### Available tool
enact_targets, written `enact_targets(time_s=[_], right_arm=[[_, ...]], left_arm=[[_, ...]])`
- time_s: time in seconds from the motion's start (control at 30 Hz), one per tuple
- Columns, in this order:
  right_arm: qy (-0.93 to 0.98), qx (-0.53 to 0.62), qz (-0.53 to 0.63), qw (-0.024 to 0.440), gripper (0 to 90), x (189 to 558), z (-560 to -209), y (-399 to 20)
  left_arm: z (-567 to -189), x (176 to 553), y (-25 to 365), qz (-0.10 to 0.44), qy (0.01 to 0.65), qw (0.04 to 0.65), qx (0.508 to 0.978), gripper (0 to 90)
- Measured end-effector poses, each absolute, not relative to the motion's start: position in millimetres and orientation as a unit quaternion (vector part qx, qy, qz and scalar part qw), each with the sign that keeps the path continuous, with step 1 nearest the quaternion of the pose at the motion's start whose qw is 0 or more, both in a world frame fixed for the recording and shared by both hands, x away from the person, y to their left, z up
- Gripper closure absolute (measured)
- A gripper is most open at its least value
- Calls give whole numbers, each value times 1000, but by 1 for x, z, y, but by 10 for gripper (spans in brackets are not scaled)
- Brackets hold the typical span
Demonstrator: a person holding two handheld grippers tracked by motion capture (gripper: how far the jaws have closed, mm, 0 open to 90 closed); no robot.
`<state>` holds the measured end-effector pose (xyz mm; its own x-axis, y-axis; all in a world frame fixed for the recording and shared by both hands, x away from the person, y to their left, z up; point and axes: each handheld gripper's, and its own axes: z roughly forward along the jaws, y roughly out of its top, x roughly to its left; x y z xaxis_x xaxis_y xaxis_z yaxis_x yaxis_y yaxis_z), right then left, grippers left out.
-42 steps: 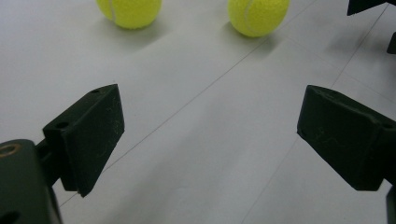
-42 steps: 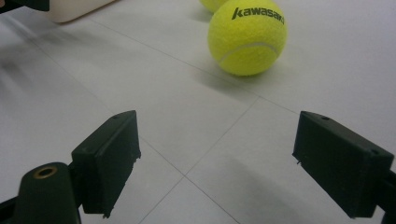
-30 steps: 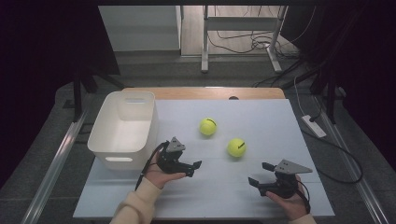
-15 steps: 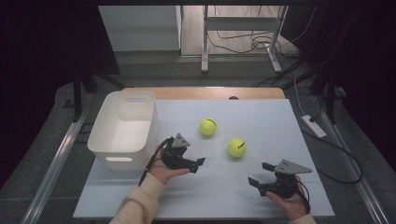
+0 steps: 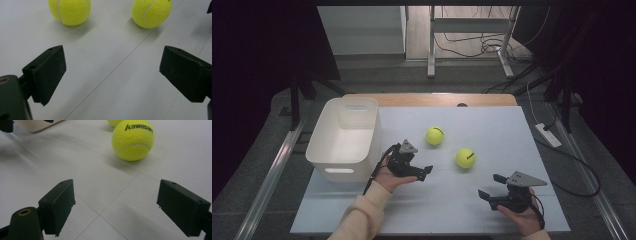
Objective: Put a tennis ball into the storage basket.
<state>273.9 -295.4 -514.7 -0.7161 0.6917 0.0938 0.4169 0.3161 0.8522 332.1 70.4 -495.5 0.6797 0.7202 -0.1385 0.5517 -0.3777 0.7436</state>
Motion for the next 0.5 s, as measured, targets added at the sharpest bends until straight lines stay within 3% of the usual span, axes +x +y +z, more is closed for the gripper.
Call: enact_targets(time_s=[0.5], right_arm=[[798, 346, 471, 148, 143, 274, -514, -296]], left_arm=[[-491, 343, 56, 114, 385, 393, 827, 80]])
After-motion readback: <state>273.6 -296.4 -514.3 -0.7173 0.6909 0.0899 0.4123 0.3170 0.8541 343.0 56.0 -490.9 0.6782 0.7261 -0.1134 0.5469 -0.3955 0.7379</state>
